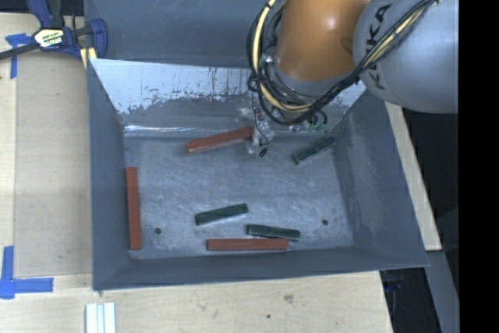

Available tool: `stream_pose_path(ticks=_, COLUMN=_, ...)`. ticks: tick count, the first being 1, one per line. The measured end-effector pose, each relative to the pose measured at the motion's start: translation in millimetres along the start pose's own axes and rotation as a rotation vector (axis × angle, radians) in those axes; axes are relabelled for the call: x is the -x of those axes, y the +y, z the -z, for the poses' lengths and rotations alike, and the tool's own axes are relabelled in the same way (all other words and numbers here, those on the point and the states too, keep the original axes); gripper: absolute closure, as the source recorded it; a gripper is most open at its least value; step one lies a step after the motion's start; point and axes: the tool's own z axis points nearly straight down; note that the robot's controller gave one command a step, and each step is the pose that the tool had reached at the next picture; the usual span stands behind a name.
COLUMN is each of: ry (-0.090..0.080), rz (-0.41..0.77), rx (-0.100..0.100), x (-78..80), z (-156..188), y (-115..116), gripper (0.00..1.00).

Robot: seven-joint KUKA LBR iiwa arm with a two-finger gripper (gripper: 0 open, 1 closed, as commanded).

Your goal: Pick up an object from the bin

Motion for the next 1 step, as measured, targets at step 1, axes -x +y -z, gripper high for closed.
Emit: stream_pose_path(ticks=1, ry=0.000, rz=0.057, rx=0.000, x=-11.5, z=64.7, y=-3.4, gripper=1.00)
